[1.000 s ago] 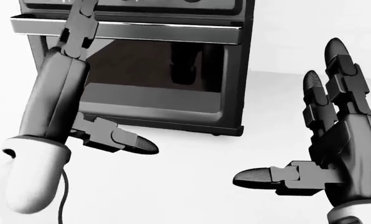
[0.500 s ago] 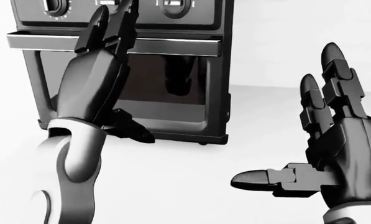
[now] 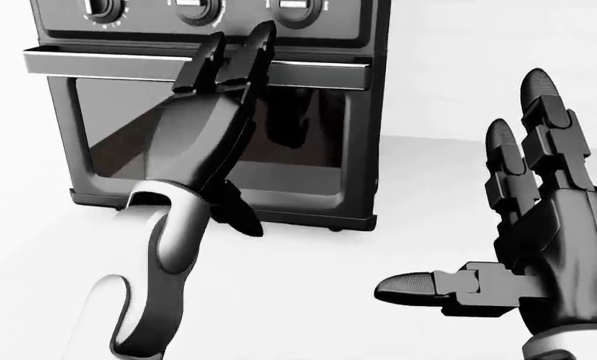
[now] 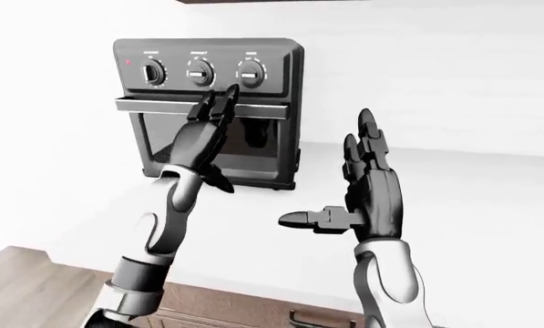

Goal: Open the toaster oven door.

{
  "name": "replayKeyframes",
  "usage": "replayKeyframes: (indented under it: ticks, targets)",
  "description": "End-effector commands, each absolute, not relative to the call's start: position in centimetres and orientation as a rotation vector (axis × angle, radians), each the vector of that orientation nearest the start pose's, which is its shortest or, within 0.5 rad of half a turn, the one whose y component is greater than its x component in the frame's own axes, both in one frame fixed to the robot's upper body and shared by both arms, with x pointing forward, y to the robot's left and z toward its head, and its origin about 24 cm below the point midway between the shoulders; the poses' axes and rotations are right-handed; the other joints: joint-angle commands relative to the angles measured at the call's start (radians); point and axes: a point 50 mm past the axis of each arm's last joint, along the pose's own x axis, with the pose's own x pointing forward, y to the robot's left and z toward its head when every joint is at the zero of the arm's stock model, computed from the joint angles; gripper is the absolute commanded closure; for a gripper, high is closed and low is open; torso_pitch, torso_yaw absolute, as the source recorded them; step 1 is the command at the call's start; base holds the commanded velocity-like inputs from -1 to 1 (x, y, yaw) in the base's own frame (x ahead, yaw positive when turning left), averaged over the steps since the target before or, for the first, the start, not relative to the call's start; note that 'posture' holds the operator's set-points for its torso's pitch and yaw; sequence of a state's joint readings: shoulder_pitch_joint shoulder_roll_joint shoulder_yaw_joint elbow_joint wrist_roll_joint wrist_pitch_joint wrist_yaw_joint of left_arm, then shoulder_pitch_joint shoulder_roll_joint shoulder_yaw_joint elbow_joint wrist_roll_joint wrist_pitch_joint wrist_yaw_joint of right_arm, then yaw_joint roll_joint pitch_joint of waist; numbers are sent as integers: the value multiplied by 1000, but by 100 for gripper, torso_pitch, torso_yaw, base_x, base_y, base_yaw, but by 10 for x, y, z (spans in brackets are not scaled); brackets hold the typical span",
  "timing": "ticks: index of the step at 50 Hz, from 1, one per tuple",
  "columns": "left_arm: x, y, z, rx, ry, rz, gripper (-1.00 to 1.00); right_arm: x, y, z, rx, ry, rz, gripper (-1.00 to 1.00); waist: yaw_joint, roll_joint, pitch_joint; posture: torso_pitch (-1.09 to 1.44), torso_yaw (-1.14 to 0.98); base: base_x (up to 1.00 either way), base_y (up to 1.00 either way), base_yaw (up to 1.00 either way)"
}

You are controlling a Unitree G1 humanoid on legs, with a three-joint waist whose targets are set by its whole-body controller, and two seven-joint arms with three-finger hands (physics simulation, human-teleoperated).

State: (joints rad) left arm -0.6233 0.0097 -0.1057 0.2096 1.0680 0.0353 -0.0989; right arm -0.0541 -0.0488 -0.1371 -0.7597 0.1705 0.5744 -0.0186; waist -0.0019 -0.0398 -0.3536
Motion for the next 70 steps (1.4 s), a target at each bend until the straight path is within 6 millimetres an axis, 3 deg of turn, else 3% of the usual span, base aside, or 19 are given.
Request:
replayKeyframes:
  ticks: [1,16,29,30,32,34,36,38,44,46,56,68,70]
  targets:
    - [344,72,186,1158,-494,-50,-100,222,-170,182,73,-318,-19,-100,0,-2,-2,-50,0,0,0,0]
    - [381,77,173,1274,-415,-66,-100,221,-170,184,76,-321,-23,-100,1,-3,-1,-50,0,0,0,0]
    - [391,79,164,1281,-372,-102,-100,221,-172,182,81,-320,-31,-100,-2,7,8,-50,0,0,0,0]
    - [391,79,162,1283,-369,-106,-71,221,-172,183,81,-321,-31,-100,-3,7,8,-50,0,0,0,0]
    - [392,79,161,1282,-369,-109,-49,221,-172,183,81,-321,-31,-100,-3,8,8,-50,0,0,0,0]
    - [392,79,162,1281,-368,-111,-42,222,-172,182,81,-320,-32,-100,-4,9,8,-50,0,0,0,0]
    - [392,79,160,1286,-365,-116,-11,222,-172,182,83,-320,-31,-100,-4,8,8,-50,0,0,0,0]
    - [392,79,160,1288,-365,-119,2,222,-172,182,82,-321,-31,-100,-2,7,6,-50,0,0,0,0]
    - [392,79,162,1293,-370,-115,14,222,-172,181,82,-320,-31,-100,-2,6,2,-50,0,0,0,0]
    - [391,80,162,1293,-372,-113,28,223,-173,180,82,-320,-32,-100,-2,6,1,-50,0,0,0,0]
    - [389,86,162,1290,-372,-91,41,222,-173,180,83,-320,-33,-100,-2,6,3,-50,0,0,0,0]
    - [375,95,171,1264,-384,-42,41,221,-172,181,83,-318,-34,-100,-6,16,5,-50,0,0,0,0]
    - [372,96,171,1253,-384,-38,33,220,-172,181,82,-318,-34,-100,-6,17,4,-50,0,0,0,0]
